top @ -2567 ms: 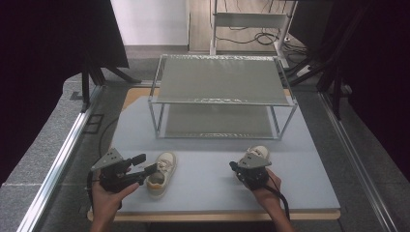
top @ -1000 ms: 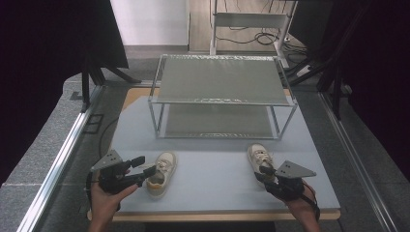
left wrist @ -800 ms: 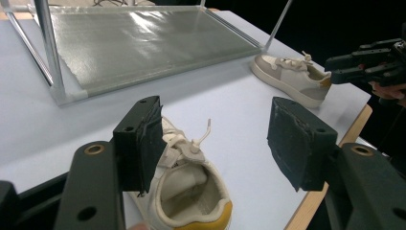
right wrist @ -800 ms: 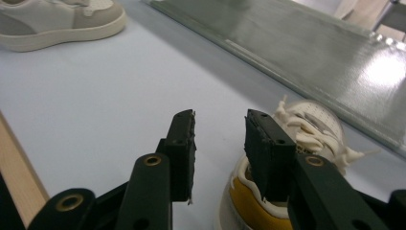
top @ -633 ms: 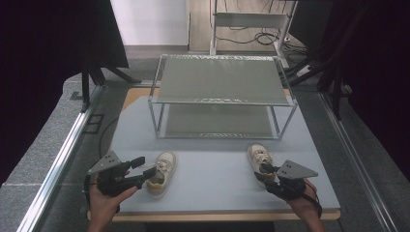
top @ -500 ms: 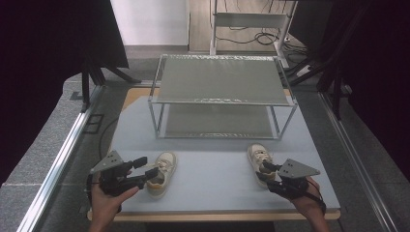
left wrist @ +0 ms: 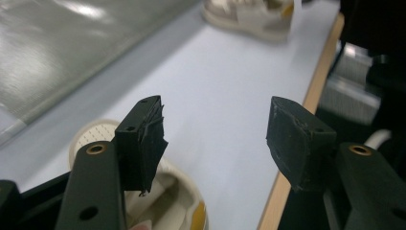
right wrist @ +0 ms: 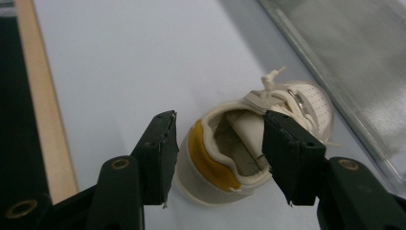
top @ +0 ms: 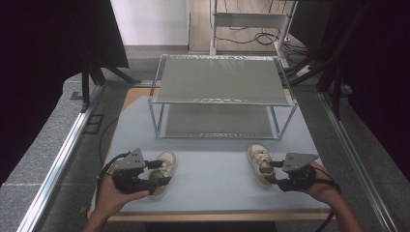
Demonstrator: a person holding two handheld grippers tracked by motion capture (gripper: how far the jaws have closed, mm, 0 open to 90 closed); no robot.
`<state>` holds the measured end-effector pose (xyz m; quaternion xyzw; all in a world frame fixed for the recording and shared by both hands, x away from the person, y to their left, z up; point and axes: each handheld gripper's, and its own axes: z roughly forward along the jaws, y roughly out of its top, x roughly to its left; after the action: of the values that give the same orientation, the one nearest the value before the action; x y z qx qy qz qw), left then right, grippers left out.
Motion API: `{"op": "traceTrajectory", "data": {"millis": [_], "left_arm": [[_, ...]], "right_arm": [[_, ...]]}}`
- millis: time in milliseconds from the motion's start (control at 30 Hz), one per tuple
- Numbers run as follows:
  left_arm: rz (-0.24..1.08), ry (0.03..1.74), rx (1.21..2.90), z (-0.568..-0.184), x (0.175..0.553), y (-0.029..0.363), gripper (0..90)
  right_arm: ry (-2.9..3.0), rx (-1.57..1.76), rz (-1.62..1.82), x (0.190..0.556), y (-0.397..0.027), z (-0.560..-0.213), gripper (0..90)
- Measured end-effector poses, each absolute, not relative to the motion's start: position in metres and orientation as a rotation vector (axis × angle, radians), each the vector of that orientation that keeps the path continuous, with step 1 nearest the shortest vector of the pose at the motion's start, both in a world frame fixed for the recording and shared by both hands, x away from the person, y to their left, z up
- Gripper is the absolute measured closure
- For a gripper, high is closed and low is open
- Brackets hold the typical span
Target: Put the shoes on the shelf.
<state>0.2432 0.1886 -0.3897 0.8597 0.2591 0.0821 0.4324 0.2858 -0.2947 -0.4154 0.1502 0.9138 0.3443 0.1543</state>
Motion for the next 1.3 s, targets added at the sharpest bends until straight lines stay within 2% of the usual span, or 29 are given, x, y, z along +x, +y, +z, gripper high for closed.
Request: {"op": "traceTrajectory", "data": {"millis": [200, 433, 733, 1000, 1167, 1300], "left_arm": [[0.167, 0.594, 2.317, -0.406, 0.252, 0.183, 37.1], [0.095, 0.564, 2.418, -0.425, 0.257, 0.184, 36.9], [0.023, 0.503, 2.591, -0.442, 0.274, 0.186, 38.9], [-0.026, 0.453, 2.626, -0.445, 0.278, 0.187, 53.8], [-0.12, 0.428, 2.629, -0.446, 0.282, 0.186, 65.5], [-0.129, 0.397, 2.643, -0.445, 0.281, 0.181, 71.8]], "right_arm": [[2.726, 0.339, 0.935, 0.295, -0.289, -0.419, 47.1], [2.871, 0.302, 0.821, 0.312, -0.283, -0.433, 47.7], [2.963, 0.272, 0.766, 0.323, -0.274, -0.447, 54.6], [3.035, 0.216, 0.721, 0.328, -0.269, -0.452, 61.8], [3.057, 0.173, 0.724, 0.329, -0.268, -0.452, 66.1], [3.036, 0.139, 0.712, 0.326, -0.267, -0.451, 67.0]]}}
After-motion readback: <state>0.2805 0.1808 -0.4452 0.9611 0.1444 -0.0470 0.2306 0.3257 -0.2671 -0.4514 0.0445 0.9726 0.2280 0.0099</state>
